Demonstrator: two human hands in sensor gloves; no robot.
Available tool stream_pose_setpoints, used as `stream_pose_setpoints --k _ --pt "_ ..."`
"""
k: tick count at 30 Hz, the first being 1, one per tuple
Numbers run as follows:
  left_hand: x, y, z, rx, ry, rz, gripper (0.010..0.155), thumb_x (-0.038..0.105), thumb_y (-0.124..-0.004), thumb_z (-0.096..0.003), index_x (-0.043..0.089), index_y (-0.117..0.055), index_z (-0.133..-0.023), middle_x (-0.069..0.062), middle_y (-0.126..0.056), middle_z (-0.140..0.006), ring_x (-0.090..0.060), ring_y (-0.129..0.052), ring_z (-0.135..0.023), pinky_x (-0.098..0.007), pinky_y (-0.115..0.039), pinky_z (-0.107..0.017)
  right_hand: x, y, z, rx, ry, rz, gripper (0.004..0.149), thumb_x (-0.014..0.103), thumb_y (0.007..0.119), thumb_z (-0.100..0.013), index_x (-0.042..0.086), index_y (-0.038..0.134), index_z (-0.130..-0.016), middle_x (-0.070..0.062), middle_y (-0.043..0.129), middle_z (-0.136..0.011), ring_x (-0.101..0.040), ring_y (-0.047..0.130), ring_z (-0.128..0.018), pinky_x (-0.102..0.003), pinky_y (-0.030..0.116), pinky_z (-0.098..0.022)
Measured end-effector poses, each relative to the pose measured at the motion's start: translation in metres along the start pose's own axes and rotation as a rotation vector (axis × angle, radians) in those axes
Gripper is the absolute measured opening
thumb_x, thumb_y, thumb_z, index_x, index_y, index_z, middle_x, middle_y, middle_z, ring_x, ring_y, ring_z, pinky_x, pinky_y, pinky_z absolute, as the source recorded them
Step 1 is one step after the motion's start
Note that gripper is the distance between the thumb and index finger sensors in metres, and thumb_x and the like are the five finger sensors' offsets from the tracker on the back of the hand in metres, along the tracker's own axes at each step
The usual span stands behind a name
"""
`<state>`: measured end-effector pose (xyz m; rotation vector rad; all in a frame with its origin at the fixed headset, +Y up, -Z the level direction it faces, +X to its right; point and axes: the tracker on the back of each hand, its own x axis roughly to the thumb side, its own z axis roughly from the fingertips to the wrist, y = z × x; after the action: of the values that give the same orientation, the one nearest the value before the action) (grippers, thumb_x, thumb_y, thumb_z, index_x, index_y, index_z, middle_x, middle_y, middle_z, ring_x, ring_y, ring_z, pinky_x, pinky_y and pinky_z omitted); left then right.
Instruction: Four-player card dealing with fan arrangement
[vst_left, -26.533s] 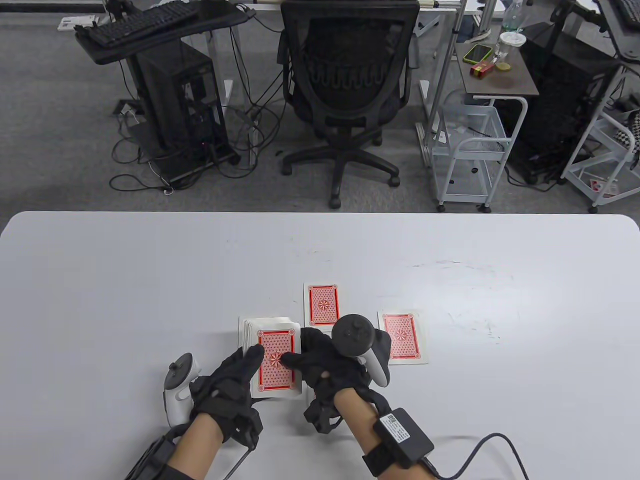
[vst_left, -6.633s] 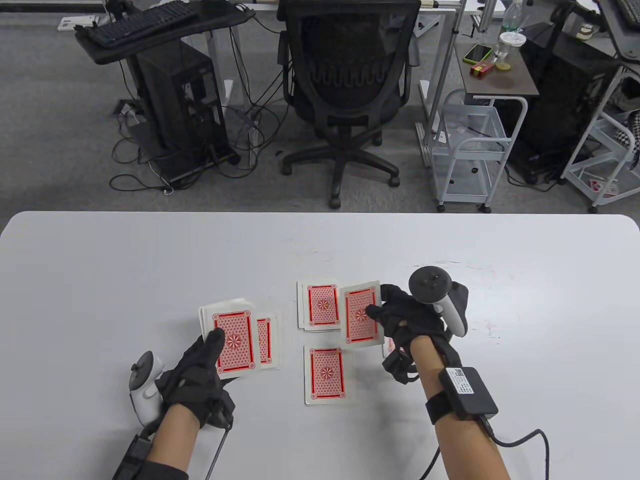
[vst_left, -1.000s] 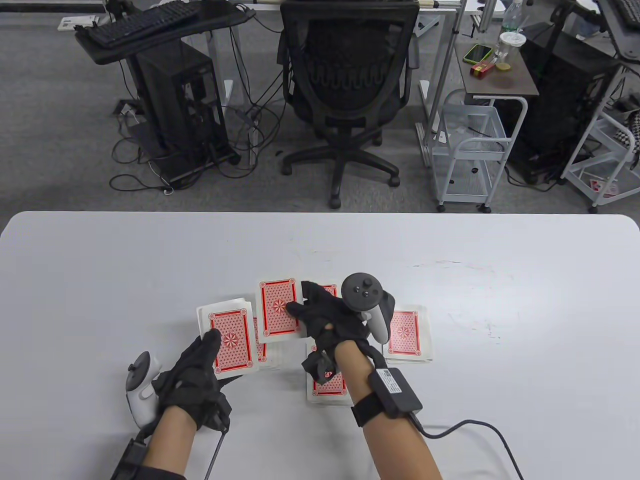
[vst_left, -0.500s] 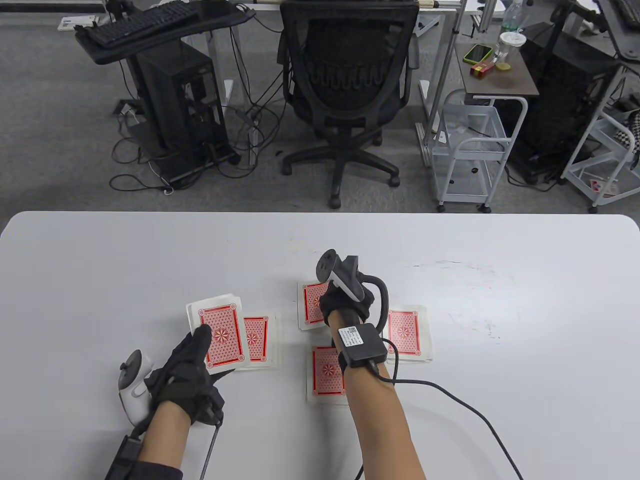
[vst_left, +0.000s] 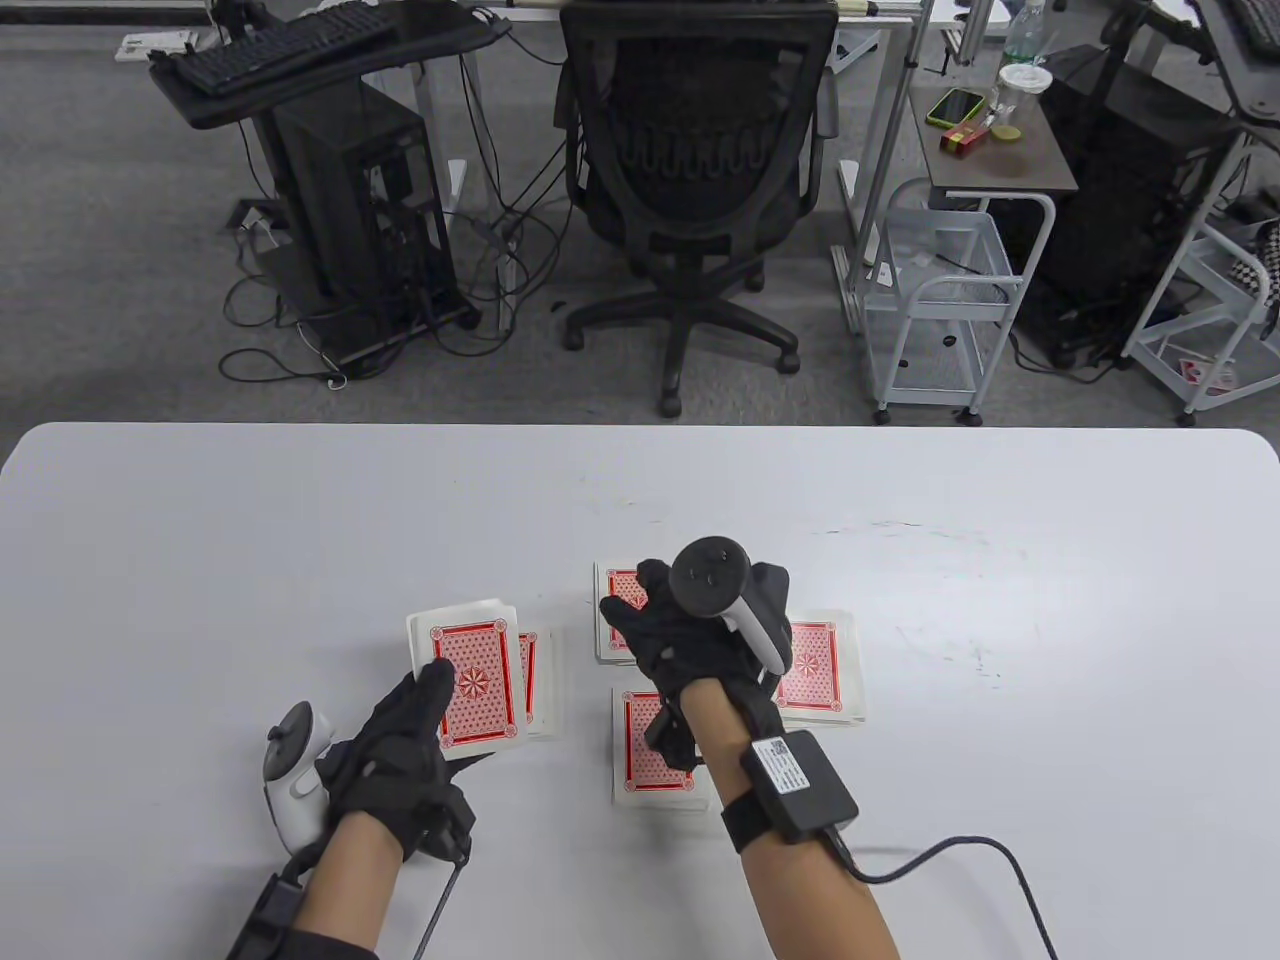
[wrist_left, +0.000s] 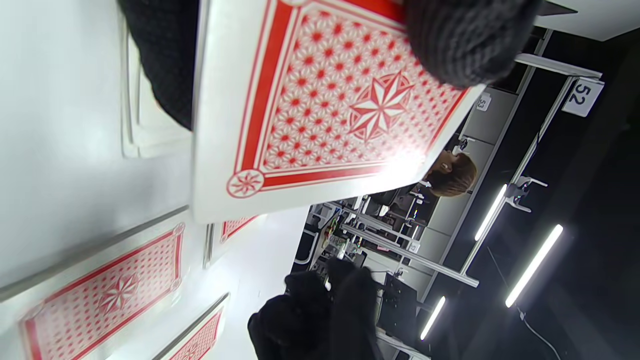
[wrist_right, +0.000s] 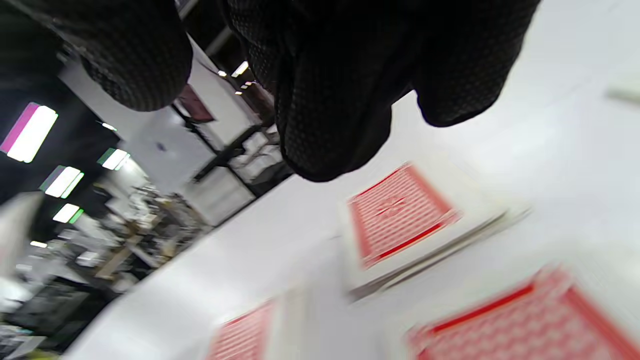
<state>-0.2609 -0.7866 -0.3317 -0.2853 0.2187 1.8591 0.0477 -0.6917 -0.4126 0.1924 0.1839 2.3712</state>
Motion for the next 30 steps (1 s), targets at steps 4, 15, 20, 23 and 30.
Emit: stream_pose_setpoints --k 4,15,20,23,30 --pt "-0.002 -0.01 0.003 -0.037 -0.002 -0.006 0.046 0.053 -0.078 -0.0511 0.032 -0.076 -0.092 0.008 -0.093 -0.087 -0.024 -0.102 -0.073 -0.043 -0.088 -0.052 0.003 0.024 0.027 0.028 -0.142 -0.192 0.07 0.051 0.075 -0.056 0.007 0.054 -0.107 -0.015 0.072 -0.093 -0.031 0.095 -0.064 -0.062 0.067 -0.055" --pt "-0.006 -0.024 0.007 -0.071 -0.019 -0.021 0.046 0.053 -0.079 -0.05 0.033 -0.078 -0.09 0.009 -0.094 -0.086 -0.023 -0.103 -0.072 -0.043 -0.088 -0.052 0.015 0.054 0.037 -0.013 -0.166 -0.229 0.058 0.036 0.092 -0.044 0.009 0.072 -0.092 -0.002 0.088 -0.071 -0.02 0.104 -0.048 -0.059 0.074 -0.051" --pt "-0.004 -0.023 0.006 -0.084 -0.026 0.007 0.046 0.053 -0.077 -0.0498 0.032 -0.078 -0.091 0.008 -0.094 -0.086 -0.023 -0.103 -0.072 -0.043 -0.088 -0.052 0.002 0.049 0.029 0.056 -0.164 -0.39 0.057 0.029 0.09 -0.046 0.005 0.07 -0.094 -0.003 0.091 -0.07 -0.022 0.108 -0.052 -0.059 0.074 -0.052" --pt "-0.003 -0.019 0.005 -0.078 -0.024 0.018 0.046 0.053 -0.077 -0.05 0.033 -0.077 -0.091 0.008 -0.094 -0.086 -0.023 -0.103 -0.072 -0.042 -0.088 -0.052 -0.005 0.039 0.025 0.096 -0.131 -0.414 0.061 0.029 0.089 -0.047 0.002 0.066 -0.096 -0.003 0.091 -0.071 -0.022 0.108 -0.052 -0.059 0.074 -0.052" --pt "-0.002 -0.008 0.003 -0.042 -0.01 0.009 0.046 0.054 -0.077 -0.0506 0.033 -0.076 -0.091 0.009 -0.093 -0.087 -0.023 -0.102 -0.074 -0.042 -0.088 -0.053 -0.05 -0.036 0.013 0.08 0.013 -0.276 0.066 0.03 0.083 -0.053 0.001 0.053 -0.104 -0.005 0.084 -0.075 -0.024 0.1 -0.048 -0.06 0.069 -0.054"
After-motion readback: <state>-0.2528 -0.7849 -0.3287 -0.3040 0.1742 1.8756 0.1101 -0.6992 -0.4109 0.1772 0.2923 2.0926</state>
